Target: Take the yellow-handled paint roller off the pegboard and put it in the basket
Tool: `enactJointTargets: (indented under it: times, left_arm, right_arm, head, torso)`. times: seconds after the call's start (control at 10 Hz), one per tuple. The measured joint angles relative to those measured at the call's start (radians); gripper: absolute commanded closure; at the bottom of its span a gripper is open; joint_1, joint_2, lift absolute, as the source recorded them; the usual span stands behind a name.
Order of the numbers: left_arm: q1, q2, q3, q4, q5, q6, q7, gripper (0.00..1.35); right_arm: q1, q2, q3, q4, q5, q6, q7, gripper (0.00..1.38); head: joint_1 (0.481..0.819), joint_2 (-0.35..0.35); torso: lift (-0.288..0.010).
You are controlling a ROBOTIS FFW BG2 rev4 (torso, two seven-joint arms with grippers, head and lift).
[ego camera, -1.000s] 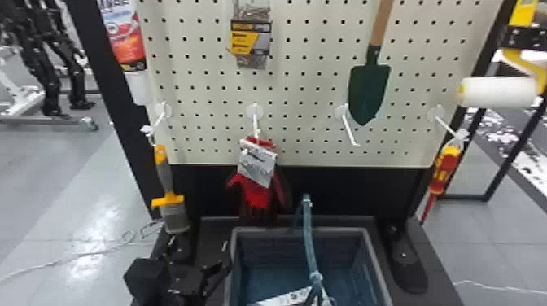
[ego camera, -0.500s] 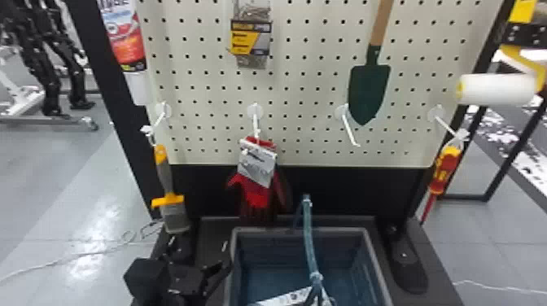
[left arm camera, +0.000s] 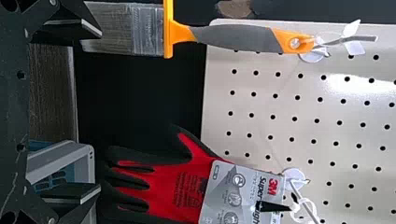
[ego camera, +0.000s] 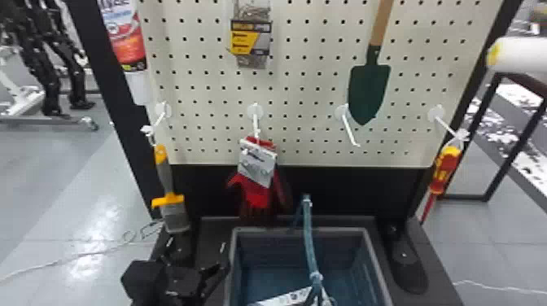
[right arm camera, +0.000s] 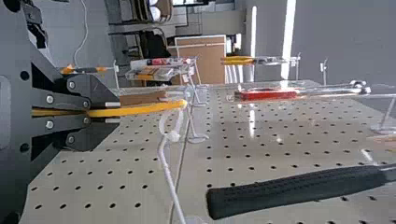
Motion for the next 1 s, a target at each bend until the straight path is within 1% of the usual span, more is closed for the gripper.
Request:
enactJointTargets:
  times: [0.2, 0.3, 0.4, 0.5, 0.7, 0.9, 1.0]
  left_arm:
    - [0.000, 0.000, 0.000, 0.000, 0.000, 0.000, 0.000, 0.15]
    - [0.000, 0.000, -0.001, 0.000, 0.000, 0.000, 0.000, 0.15]
    - [0.000, 0.000, -0.002, 0.000, 0.000, 0.001, 0.000, 0.15]
    - [0.004, 0.000, 0.001, 0.000, 0.001, 0.001, 0.000, 0.15]
    - [0.005, 0.000, 0.001, -0.001, 0.000, 0.000, 0.000, 0.15]
    - [0.002, 0.000, -0.003, 0.000, 0.000, 0.005, 0.000, 0.15]
    - [0.002, 0.000, -0.004, 0.000, 0.000, 0.006, 0.000, 0.15]
  right_arm:
    - [0.037, -0.002, -0.040, -0.010, -0.020, -0.006, -0.021, 1.29]
    - [0.074, -0.002, -0.057, -0.017, -0.023, -0.008, -0.025, 1.29]
    - [0.157, 0.006, -0.092, -0.046, -0.023, 0.005, -0.042, 1.29]
    - [0.235, 0.033, -0.125, -0.079, -0.011, 0.016, -0.048, 1.29]
    - [0.349, 0.122, -0.179, -0.132, 0.050, 0.022, -0.044, 1.29]
    - [0.424, 0.195, -0.191, -0.166, 0.114, 0.023, -0.025, 1.29]
    - [0.450, 0.236, -0.191, -0.182, 0.154, 0.023, -0.022, 1.29]
  head:
    - [0.549, 0.000]
    - [0.549, 0.000]
    - [0.549, 0.000]
    - [0.549, 0.000]
    - [0.549, 0.000]
    - [0.549, 0.000]
    - [0.549, 0.000]
  torso:
    - [-0.100]
    - [-0.100]
    - [-0.100]
    - [-0.100]
    - [-0.100]
    - [-0.100]
    - [-0.100]
